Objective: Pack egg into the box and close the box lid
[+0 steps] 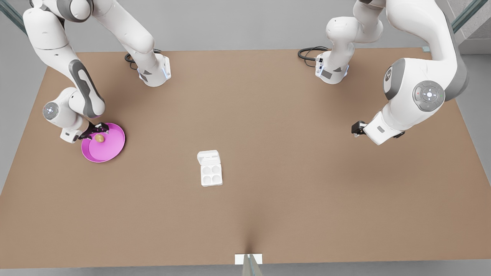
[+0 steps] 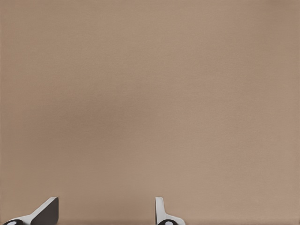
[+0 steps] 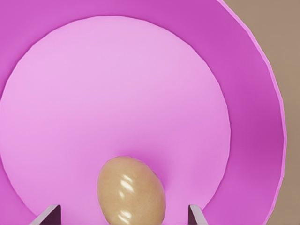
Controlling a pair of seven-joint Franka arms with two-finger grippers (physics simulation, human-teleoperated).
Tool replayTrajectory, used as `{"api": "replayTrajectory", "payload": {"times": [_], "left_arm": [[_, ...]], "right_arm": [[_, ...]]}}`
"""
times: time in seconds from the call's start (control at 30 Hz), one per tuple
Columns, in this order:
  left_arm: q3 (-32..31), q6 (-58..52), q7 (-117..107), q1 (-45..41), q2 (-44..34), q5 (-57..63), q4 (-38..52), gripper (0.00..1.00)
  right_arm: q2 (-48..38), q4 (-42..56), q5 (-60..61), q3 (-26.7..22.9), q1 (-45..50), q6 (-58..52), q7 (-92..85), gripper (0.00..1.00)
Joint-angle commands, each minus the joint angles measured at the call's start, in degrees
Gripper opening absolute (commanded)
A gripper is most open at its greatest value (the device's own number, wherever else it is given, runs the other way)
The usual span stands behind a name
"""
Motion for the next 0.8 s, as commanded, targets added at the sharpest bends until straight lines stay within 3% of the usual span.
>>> {"api": "replayTrajectory", "payload": {"times": [0.0,0.7,0.77], "left_arm": [[0.0,-0.1,0.0,0.0,-0.1,0.0,0.0,1.00],[0.0,0.0,0.0,-0.1,-0.1,0.0,-0.1,1.00],[0.0,-0.1,0.0,-0.1,-0.1,0.0,-0.1,1.00]], "right_arm": [[0.4,0.1,-0.5,0.0,0.0,1.8,5.0,1.00],[2.7,2.0,-0.6,0.1,1.0,1.8,6.7,1.00],[2.7,2.0,-0.6,0.1,1.0,1.8,6.7,0.89]]}}
